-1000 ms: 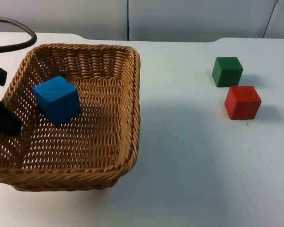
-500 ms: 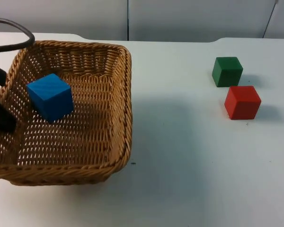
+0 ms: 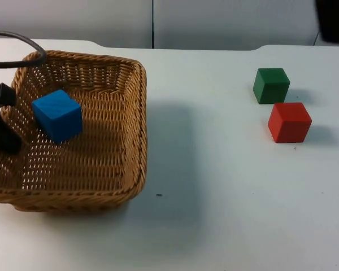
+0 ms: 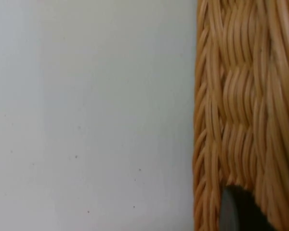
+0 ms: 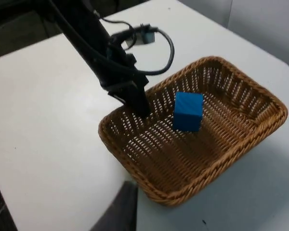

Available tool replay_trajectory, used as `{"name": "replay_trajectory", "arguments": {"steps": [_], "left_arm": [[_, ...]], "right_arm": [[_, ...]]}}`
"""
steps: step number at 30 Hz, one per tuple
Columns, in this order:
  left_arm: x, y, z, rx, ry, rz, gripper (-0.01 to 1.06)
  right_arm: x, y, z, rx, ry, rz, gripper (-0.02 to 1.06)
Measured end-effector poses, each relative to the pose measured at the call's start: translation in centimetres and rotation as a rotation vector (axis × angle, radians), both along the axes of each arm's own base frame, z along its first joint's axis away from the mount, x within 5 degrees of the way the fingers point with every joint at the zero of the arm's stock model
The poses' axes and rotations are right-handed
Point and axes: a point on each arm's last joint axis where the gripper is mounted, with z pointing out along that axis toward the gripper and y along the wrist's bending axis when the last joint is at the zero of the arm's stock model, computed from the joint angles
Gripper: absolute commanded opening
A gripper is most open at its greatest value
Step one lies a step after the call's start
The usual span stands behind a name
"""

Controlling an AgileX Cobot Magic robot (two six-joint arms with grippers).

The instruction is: Pick up the basket with the left hand and place the blue cube into the basket with the right hand.

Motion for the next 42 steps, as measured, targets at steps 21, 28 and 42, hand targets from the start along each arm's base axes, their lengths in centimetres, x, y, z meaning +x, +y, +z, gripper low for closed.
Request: {"name": "replay_trajectory", "arguments": {"steps": [21, 28, 42], "left_arm": [[1.7, 0.2, -3.4, -0.018, 0.058, -0.013, 0.09], [1.7, 0.3, -3.8, -0.006, 0.066, -0.009, 0.64], [1.7, 0.4, -3.1, 0.016, 0.041, -0.030, 0.82]], "right_arm": [[-5.0, -6.3, 2.3, 0.122, -0.099, 0.006, 0.95], [-5.0, -6.3, 2.3, 0.122, -0.099, 0.006, 0.95], [-5.1, -6.3, 2.2, 0.107, -0.088, 0.006, 0.95]]}}
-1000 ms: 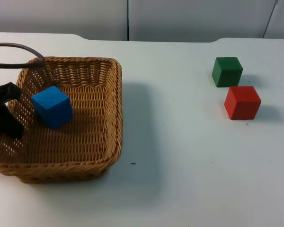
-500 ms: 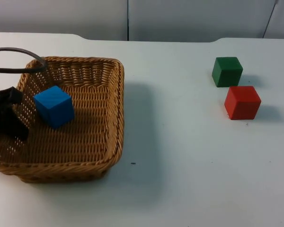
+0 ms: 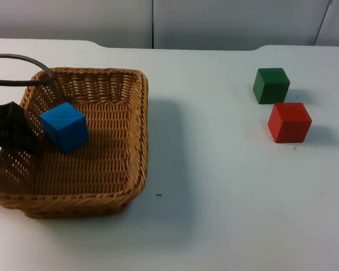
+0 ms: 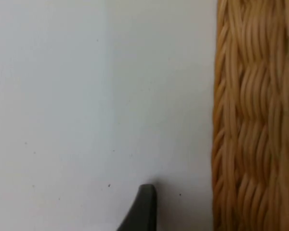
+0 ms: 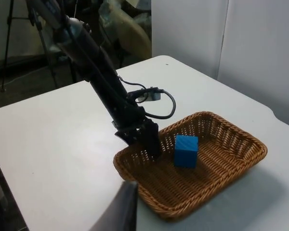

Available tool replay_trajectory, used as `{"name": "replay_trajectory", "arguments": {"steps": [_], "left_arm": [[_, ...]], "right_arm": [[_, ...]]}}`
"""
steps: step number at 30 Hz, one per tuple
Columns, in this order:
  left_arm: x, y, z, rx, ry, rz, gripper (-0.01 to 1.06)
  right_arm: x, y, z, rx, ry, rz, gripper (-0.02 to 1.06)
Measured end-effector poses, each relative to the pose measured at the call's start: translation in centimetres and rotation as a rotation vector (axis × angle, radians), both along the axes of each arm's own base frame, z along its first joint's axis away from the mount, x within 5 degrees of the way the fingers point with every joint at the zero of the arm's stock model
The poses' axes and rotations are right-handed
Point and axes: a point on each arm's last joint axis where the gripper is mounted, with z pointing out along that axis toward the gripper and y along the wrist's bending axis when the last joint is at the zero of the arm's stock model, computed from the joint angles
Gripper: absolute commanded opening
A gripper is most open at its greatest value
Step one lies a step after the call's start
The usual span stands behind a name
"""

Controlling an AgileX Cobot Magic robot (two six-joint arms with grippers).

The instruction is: Pick up the basket with the left hand and place the blue cube into the basket with the right hand.

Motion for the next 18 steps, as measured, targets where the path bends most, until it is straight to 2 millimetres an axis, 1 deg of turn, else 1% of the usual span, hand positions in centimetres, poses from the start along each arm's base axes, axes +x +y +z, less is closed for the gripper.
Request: {"name": "replay_trajectory", "arguments": {"steps": [2, 6, 7, 10, 11, 12, 15, 16, 17, 18], "left_arm": [[0.0, 0.0, 0.3, 0.003, -0.011, 0.001, 0.82], [0.1, 0.4, 2.4, 0.052, -0.071, 0.017, 0.82], [0.1, 0.4, 2.4, 0.052, -0.071, 0.017, 0.82], [-0.2, 0.8, 4.5, 0.095, -0.102, 0.052, 0.82], [-0.4, 0.9, 5.6, 0.117, -0.118, 0.056, 0.82], [-0.4, 0.9, 5.6, 0.117, -0.118, 0.056, 0.82], [-1.2, 1.1, 8.5, 0.152, -0.171, 0.074, 0.82], [-1.5, 1.1, 9.7, 0.164, -0.196, 0.086, 0.82], [-1.5, 1.1, 9.7, 0.164, -0.196, 0.086, 0.82], [-2.0, 1.2, 11.1, 0.176, -0.228, 0.097, 0.82]], "right_arm": [[0.0, 0.0, 0.0, 0.000, 0.000, 0.000, 0.95], [0.0, 0.0, -0.1, -0.005, 0.004, 0.000, 0.95], [0.0, 0.0, -0.1, -0.005, 0.004, 0.000, 0.95], [0.0, 0.0, -0.1, -0.005, 0.004, 0.000, 0.95], [0.0, 0.0, -0.1, -0.005, 0.004, 0.000, 0.95], [0.0, 0.0, -0.1, -0.005, 0.004, 0.000, 0.95], [0.0, 0.0, -0.1, -0.011, -0.004, 0.003, 0.95], [0.0, 0.0, -0.1, -0.012, -0.005, 0.004, 0.95], [0.0, 0.0, -0.1, -0.012, -0.005, 0.004, 0.95], [0.0, 0.0, -0.1, -0.013, -0.007, 0.005, 0.95]]}}
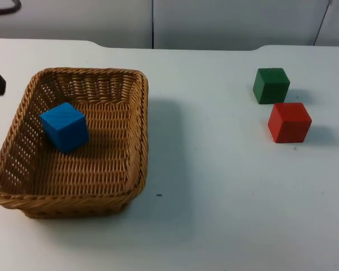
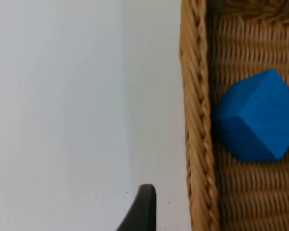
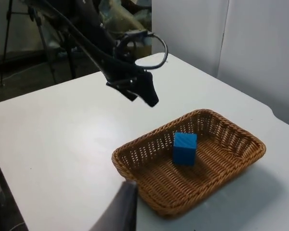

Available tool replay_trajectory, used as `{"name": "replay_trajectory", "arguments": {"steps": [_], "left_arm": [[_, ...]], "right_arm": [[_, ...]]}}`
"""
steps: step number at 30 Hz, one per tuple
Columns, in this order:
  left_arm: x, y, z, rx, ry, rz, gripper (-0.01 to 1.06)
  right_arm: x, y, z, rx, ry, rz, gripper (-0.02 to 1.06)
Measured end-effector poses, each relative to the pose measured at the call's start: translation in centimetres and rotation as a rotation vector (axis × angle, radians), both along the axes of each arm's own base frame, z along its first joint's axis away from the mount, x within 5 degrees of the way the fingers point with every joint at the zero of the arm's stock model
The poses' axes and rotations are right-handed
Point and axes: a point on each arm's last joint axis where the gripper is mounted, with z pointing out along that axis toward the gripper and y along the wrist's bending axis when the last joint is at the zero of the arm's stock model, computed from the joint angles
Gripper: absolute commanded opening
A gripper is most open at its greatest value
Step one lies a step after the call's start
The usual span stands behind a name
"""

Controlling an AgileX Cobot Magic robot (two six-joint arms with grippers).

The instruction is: Pick up the basket with the left hand and place the blue cube into the basket with the right hand.

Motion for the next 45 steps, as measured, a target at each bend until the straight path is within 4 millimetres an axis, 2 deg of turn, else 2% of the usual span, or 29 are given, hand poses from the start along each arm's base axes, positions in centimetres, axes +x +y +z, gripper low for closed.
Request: {"name": "replay_trajectory", "arguments": {"steps": [4, 5, 9, 10, 13, 14, 15, 16, 20, 21, 23, 26, 27, 31, 32, 36, 40, 43, 45], "left_arm": [[-2.8, -0.2, 5.7, 0.038, -0.147, 0.004, 0.82], [-2.8, -0.2, 5.7, 0.038, -0.147, 0.004, 0.82], [-7.2, -0.9, 10.8, 0.082, -0.290, -0.029, 0.82], [-7.2, -0.9, 10.8, 0.082, -0.290, -0.029, 0.82], [-11.2, -1.4, 13.4, 0.100, -0.406, -0.035, 0.82], [-12.5, -1.6, 13.7, 0.107, -0.434, -0.036, 0.82], [-15.0, -1.9, 14.2, 0.116, -0.497, -0.034, 0.82], [-15.0, -1.9, 14.2, 0.116, -0.497, -0.034, 0.82], [-21.0, -2.5, 13.6, 0.166, -0.603, -0.018, 0.82], [-21.0, -2.5, 13.6, 0.166, -0.603, -0.018, 0.82], [-23.7, -2.5, 13.3, 0.216, -0.625, -0.005, 0.82], [-27.3, -2.3, 12.8, 0.294, -0.658, 0.037, 0.82], [-27.3, -2.3, 12.8, 0.294, -0.658, 0.037, 0.82], [-30.7, -2.2, 11.9, 0.338, -0.673, 0.094, 0.82], [-30.7, -2.2, 11.9, 0.338, -0.673, 0.094, 0.82], [-32.3, -1.9, 10.9, 0.351, -0.642, 0.150, 0.82], [-32.2, -1.7, 10.1, 0.363, -0.611, 0.166, 0.82], [-31.4, -1.5, 8.1, 0.348, -0.529, 0.175, 0.82], [-31.2, -1.5, 7.7, 0.345, -0.511, 0.174, 0.82]], "right_arm": [[0.0, 0.0, 0.0, -0.011, -0.011, 0.005, 0.95], [0.0, 0.0, 0.0, -0.011, -0.011, 0.005, 0.95], [0.0, 0.0, -0.2, -0.056, -0.043, 0.023, 0.95], [0.0, 0.0, -0.2, -0.056, -0.043, 0.023, 0.95], [0.2, 0.3, -1.7, -0.100, -0.055, 0.036, 0.95], [0.4, 0.5, -2.6, -0.112, -0.045, 0.038, 0.95], [0.4, 0.6, -3.6, -0.122, -0.023, 0.041, 0.95], [0.4, 0.6, -3.6, -0.122, -0.023, 0.041, 0.95], [0.3, 1.0, -6.0, -0.137, 0.070, 0.058, 0.95], [0.3, 1.0, -6.0, -0.137, 0.070, 0.058, 0.95], [0.0, 0.8, -6.2, -0.150, 0.095, 0.066, 0.95], [-0.8, -0.1, -6.1, -0.145, 0.094, 0.073, 0.95], [-0.8, -0.1, -6.1, -0.145, 0.094, 0.073, 0.95], [-2.6, -2.3, -6.0, -0.120, 0.069, 0.085, 0.95], [-2.6, -2.3, -6.0, -0.120, 0.069, 0.085, 0.95], [-4.8, -4.9, -6.4, -0.089, 0.058, 0.093, 0.95], [-5.6, -5.8, -6.6, -0.069, 0.054, 0.093, 0.95], [-6.4, -7.3, -7.3, -0.061, 0.082, 0.058, 0.95], [-6.5, -7.9, -7.8, -0.088, 0.112, 0.022, 0.95]]}}
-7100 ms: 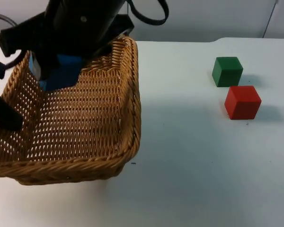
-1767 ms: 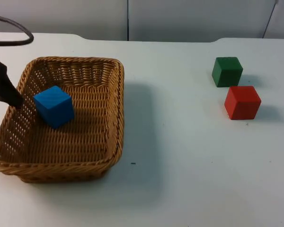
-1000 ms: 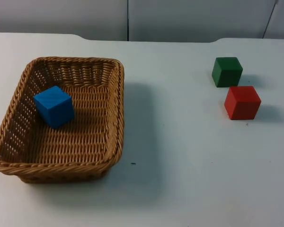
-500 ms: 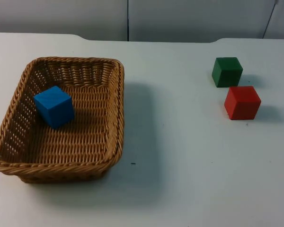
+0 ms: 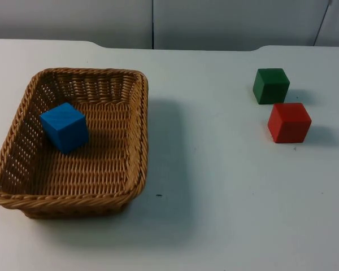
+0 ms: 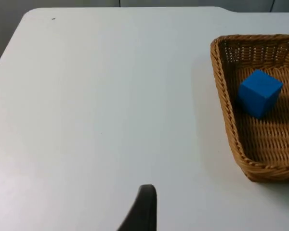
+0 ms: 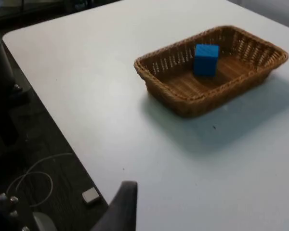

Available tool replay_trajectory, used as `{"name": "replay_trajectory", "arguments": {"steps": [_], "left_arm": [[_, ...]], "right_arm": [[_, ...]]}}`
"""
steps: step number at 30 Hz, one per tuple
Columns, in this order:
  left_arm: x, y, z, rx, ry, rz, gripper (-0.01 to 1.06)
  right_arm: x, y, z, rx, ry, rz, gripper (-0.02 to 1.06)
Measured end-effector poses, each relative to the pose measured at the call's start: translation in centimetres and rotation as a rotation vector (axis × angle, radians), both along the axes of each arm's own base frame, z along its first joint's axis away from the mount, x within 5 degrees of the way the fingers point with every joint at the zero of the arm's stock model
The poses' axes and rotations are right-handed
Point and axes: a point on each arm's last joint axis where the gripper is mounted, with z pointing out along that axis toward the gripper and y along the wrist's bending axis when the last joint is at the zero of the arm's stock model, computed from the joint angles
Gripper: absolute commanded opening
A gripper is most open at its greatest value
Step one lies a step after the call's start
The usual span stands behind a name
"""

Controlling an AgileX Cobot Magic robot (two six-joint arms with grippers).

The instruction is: Pick up the basket with the left hand and place the blue cube into the basket with the right hand.

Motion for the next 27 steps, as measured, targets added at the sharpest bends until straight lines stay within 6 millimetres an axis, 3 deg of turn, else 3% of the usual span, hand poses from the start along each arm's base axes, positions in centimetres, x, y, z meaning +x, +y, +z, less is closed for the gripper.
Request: {"name": "replay_trajectory", "arguments": {"steps": [12, 27], "left_arm": [[0.5, 0.1, -0.4, -0.003, -0.021, 0.005, 0.82], [0.6, 0.1, -0.5, -0.003, -0.021, 0.005, 0.82]], "right_arm": [[0.5, -0.1, -1.2, -0.047, 0.031, -0.054, 0.95], [0.7, 0.0, -1.2, -0.040, 0.031, -0.067, 0.96]]}}
